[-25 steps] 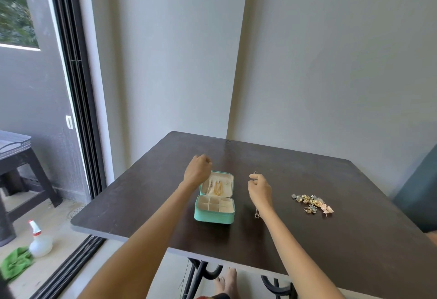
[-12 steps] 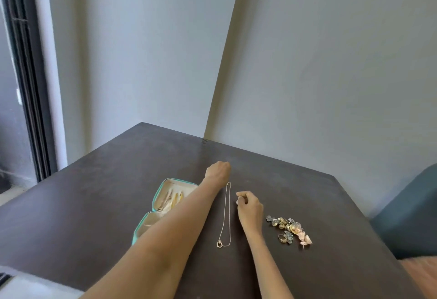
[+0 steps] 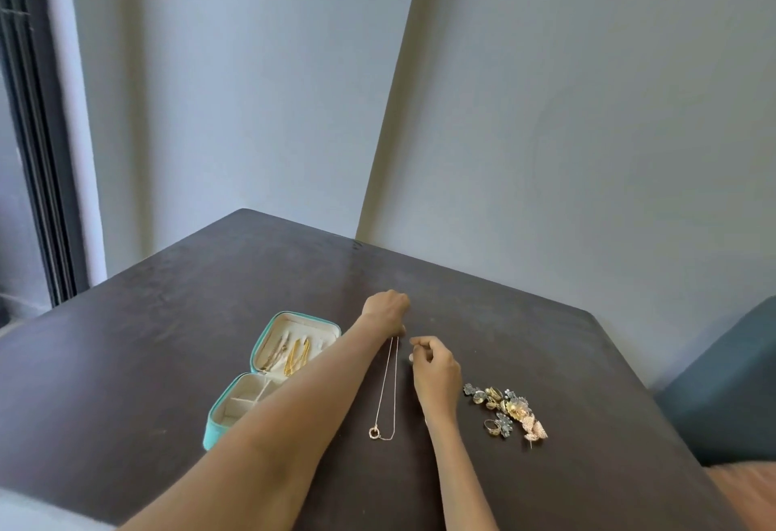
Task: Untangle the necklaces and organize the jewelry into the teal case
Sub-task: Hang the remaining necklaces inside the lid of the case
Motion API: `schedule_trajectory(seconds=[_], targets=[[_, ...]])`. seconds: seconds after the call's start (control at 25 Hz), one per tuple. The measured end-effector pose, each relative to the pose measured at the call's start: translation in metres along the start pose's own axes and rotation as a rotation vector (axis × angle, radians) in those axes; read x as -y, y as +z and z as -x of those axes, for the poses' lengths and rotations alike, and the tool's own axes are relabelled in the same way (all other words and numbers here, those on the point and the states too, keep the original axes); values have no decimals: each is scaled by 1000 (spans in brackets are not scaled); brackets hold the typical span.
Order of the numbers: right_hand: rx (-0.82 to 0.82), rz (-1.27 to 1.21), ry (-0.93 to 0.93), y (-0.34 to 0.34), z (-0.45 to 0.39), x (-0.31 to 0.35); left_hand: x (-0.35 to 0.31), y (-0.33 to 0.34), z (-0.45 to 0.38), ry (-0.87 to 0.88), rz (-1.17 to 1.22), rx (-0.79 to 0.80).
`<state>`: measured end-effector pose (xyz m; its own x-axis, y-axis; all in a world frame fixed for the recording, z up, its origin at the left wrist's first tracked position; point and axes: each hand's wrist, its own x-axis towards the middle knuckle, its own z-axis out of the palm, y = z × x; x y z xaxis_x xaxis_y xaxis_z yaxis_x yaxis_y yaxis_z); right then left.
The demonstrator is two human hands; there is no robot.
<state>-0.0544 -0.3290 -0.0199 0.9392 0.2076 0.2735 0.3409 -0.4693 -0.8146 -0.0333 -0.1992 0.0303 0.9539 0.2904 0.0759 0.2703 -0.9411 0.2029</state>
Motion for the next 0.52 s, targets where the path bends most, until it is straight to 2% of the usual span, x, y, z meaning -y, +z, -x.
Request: schedule_trajectory(seconds=[0.08, 0.16, 0.28, 0.4, 0.52], targets=[[-28, -96, 3, -2, 1, 0, 0, -3, 1, 50, 86, 17], [-57, -258, 6, -7, 0, 2, 4, -13, 1, 133, 302, 79], [65, -411, 36, -12, 2, 5, 5, -28, 13, 247, 597, 223], [164, -519, 81, -20, 17, 12, 4, -45, 38, 311, 659, 246], [166, -626, 90, -32, 38, 13, 7, -57, 65, 333, 761, 209]])
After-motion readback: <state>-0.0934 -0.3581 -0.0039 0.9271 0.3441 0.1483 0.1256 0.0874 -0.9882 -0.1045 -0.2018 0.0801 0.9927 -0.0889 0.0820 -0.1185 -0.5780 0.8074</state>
